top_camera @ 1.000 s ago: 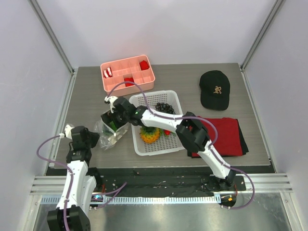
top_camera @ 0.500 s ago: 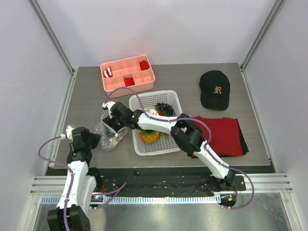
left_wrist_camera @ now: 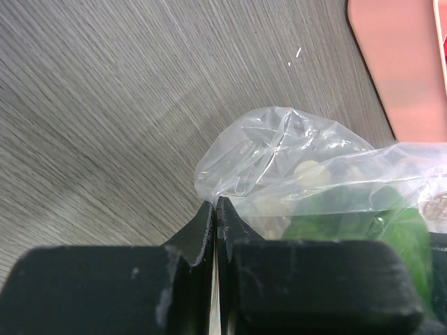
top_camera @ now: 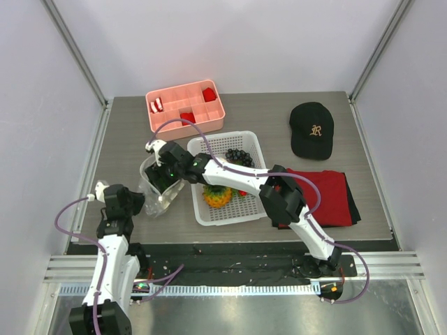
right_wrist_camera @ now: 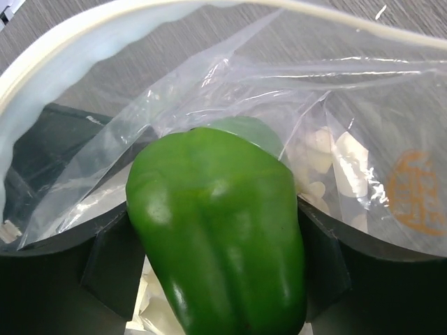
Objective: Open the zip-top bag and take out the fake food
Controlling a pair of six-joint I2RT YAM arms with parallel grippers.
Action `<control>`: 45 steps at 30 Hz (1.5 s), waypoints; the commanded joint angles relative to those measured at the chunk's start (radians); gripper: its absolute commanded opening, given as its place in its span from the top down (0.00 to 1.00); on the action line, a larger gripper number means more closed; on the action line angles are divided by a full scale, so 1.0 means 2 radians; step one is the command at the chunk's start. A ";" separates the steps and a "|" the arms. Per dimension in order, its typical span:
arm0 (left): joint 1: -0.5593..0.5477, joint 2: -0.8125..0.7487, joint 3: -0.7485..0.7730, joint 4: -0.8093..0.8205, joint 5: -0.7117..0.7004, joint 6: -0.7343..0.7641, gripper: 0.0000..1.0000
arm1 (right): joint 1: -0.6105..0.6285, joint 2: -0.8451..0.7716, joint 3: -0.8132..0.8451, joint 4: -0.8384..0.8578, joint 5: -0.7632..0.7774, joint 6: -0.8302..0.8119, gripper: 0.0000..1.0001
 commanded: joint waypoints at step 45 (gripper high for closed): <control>0.001 -0.023 -0.010 0.016 0.004 0.002 1.00 | 0.001 0.037 0.033 0.014 -0.016 -0.005 0.28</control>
